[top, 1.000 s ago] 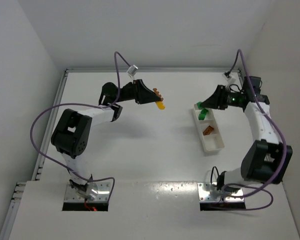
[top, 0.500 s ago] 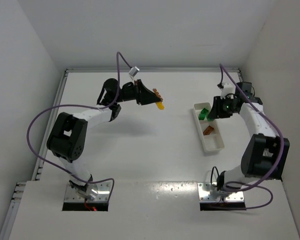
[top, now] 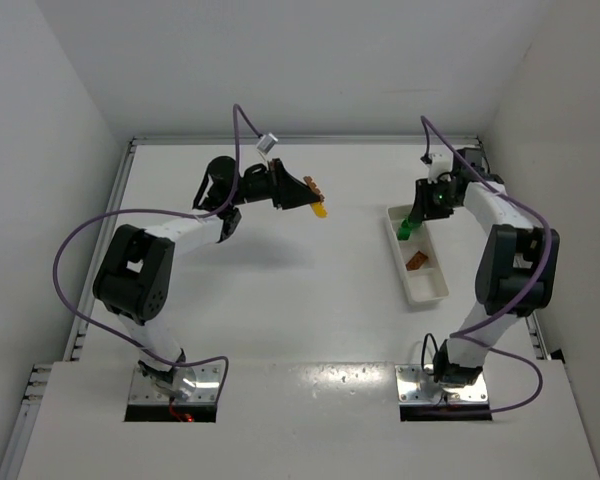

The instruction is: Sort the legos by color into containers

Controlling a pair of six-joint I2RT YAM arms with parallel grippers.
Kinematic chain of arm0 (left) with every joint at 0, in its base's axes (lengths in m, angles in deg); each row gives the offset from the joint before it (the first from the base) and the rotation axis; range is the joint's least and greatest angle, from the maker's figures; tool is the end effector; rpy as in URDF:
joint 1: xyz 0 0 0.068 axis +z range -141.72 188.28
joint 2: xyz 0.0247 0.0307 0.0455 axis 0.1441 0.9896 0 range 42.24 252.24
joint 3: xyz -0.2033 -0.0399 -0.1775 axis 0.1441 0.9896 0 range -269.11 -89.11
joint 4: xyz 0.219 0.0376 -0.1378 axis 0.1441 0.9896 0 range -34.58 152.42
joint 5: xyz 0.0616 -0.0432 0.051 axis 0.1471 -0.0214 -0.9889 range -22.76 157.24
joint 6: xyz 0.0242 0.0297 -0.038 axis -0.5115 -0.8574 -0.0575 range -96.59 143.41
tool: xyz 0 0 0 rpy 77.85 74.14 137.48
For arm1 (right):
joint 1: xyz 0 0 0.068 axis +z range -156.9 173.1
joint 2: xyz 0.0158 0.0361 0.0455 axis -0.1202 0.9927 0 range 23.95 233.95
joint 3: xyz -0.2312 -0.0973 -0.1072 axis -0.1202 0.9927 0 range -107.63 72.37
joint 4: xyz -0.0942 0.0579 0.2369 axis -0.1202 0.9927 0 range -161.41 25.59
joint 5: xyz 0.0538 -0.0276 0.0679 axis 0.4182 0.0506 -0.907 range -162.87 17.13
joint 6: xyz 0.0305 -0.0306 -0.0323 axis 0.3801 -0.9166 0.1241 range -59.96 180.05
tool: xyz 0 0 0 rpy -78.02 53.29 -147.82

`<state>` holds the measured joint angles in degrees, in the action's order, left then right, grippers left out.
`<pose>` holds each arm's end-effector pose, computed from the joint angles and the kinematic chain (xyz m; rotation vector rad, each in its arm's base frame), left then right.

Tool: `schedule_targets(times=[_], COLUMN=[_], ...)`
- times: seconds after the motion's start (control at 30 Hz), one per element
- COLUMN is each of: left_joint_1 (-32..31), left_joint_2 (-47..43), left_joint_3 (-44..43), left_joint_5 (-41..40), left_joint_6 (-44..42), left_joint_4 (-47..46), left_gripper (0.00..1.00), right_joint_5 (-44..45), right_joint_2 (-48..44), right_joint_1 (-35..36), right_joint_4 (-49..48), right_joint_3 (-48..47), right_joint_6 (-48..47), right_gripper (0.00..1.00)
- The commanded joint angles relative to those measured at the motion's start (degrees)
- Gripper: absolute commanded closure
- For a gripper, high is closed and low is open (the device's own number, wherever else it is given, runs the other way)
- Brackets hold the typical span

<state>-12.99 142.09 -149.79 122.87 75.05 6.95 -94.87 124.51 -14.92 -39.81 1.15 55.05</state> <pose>0.3490 -0.1674 0.2805 0.4975 1.6627 -1.6568 0.3616 -0.0373 0.2116 -0.0616 2.5690 0.4204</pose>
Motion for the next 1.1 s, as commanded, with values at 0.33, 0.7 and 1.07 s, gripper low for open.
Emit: schedule_targets(times=[0.33,0.7,1.07], left_joint_1=[1.41,0.89,0.89], left_joint_2=[1.04,9.03,9.13], left_joint_3=[-3.03,-1.01,-1.72], left_joint_5=[0.53,14.06,7.73], left_joint_6=[-1.89,28.49,30.98], left_joint_4=[-0.58,-40.44,-43.11], left_gripper=[0.94,0.93,0.93], right_joint_5=[4.16,-40.56,-47.52], right_joint_2=[0.8,-6.33,-8.09], right_joint_1=[3.62,3.79,15.47], right_joint_4=[-1.8,-2.14,-5.4], right_joint_3=[-5.24,-8.33,-5.16], right_joint_6=[-0.19,9.28,13.96], right_gripper=[0.33,0.36,0.33])
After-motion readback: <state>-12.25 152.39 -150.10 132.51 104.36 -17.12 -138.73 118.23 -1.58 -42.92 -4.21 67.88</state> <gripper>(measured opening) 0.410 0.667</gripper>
